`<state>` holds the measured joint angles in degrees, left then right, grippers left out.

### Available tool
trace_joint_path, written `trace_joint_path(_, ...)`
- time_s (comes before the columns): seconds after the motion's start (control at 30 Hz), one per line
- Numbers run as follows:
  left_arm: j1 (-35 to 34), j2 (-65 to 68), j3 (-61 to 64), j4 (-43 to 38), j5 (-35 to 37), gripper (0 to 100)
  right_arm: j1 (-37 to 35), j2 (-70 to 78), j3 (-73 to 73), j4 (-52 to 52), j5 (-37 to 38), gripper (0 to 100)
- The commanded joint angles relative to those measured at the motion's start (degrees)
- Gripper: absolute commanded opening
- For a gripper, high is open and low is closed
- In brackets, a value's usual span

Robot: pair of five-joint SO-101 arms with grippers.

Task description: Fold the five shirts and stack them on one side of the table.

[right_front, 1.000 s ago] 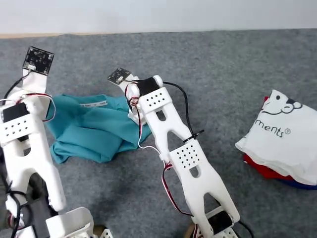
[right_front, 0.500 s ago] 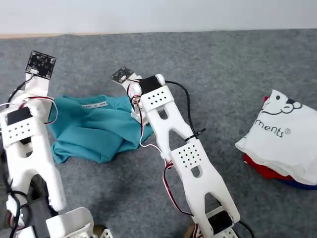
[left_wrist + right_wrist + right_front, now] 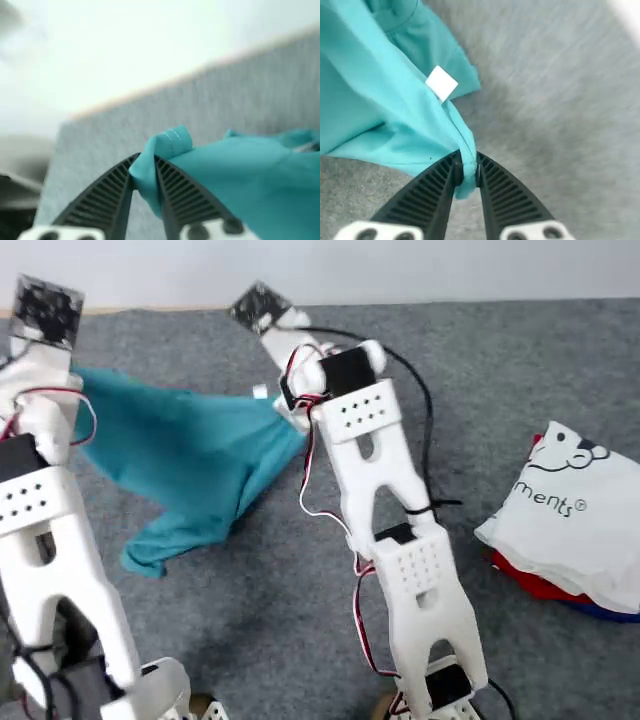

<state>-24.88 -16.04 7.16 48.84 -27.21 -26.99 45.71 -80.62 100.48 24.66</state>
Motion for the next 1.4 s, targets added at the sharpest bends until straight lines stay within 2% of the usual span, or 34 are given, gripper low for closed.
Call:
trace_joint_path(0.0, 2.2, -6.59, -6.73, 1.14, 2.55, 0, 0.75, -11.21, -2.29, 2.42, 1.85, 1.0)
trace_joint_path(0.3, 6.42, -18.55, -14.99, 0.79, 3.16, 0, 5.23, -30.02, -2.29, 2.33, 6.68, 1.0)
trace_joint_path(0.5, 6.42, -26.64, -16.48, 1.41, -3.08, 0, 10.51, -42.15, -2.2, 2.42, 10.46, 1.0)
trace_joint_path(0.77, 6.42, -36.31, -16.48, 10.55, -10.73, 0, 17.98, -54.99, -1.14, 2.42, 16.44, 1.0)
trace_joint_path(0.9, 6.42, -40.35, -16.48, 13.89, -13.8, 0, 20.7, -62.99, 6.51, 2.42, 18.64, 1.0)
trace_joint_path(1.17, 6.33, -48.53, -16.4, 17.58, -17.58, 0, 25.01, -86.02, 31.56, 2.33, 25.85, 1.0)
trace_joint_path(1.37, 6.33, -51.78, -16.31, 22.51, -18.2, 0, 28.62, -96.84, 45.19, 1.98, 28.31, 1.0)
